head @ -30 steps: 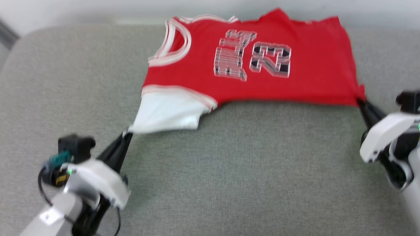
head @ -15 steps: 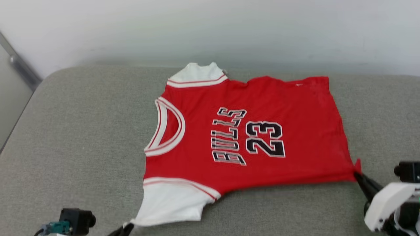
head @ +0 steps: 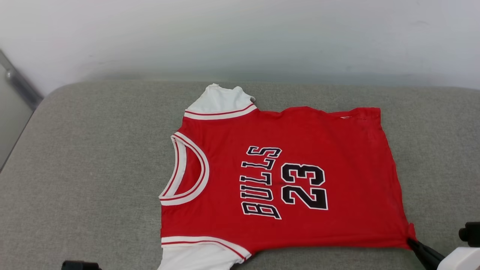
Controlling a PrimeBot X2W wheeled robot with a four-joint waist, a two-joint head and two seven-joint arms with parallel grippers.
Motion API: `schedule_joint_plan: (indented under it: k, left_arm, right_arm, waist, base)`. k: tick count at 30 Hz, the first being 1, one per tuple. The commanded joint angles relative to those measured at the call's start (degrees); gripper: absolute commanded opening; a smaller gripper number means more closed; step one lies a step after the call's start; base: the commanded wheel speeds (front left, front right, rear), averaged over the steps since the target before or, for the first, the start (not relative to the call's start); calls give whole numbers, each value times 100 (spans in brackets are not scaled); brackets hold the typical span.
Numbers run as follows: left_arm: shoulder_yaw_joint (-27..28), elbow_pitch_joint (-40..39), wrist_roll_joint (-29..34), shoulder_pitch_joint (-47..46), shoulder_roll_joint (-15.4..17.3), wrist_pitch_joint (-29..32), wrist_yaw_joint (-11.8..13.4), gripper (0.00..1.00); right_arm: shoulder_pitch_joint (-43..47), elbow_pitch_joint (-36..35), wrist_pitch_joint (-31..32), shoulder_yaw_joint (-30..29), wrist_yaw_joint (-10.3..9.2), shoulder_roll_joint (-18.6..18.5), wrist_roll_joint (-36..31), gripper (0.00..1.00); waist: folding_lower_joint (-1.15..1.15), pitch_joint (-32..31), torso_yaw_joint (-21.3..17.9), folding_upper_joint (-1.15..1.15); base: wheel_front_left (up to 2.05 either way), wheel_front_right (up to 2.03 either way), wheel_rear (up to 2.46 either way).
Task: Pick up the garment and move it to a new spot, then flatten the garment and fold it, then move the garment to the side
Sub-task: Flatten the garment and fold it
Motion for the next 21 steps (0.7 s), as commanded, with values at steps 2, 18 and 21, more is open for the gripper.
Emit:
schedule_joint_plan:
  k: [2, 18, 21]
  left_arm:
    - [123, -63, 54, -192, -46, -144, -37, 0]
    - [454, 348, 673, -2182, -116, -130, -337, 0]
    - [369, 601, 778, -2591, -143, 50, -436, 0]
  right_arm:
    - [91, -206, 148, -195, -6, 140, 82, 0]
    - [-944, -1114, 1173, -674, -5, 561, -229, 0]
    - [-1248, -962, 1277, -626, -5, 598, -411, 0]
  waist:
    - [1, 71, -34, 0]
    - [1, 1215, -178, 0]
    - [1, 1439, -220, 0]
  base:
    - [0, 0, 0]
    - [0, 0, 0]
    - [0, 0, 0]
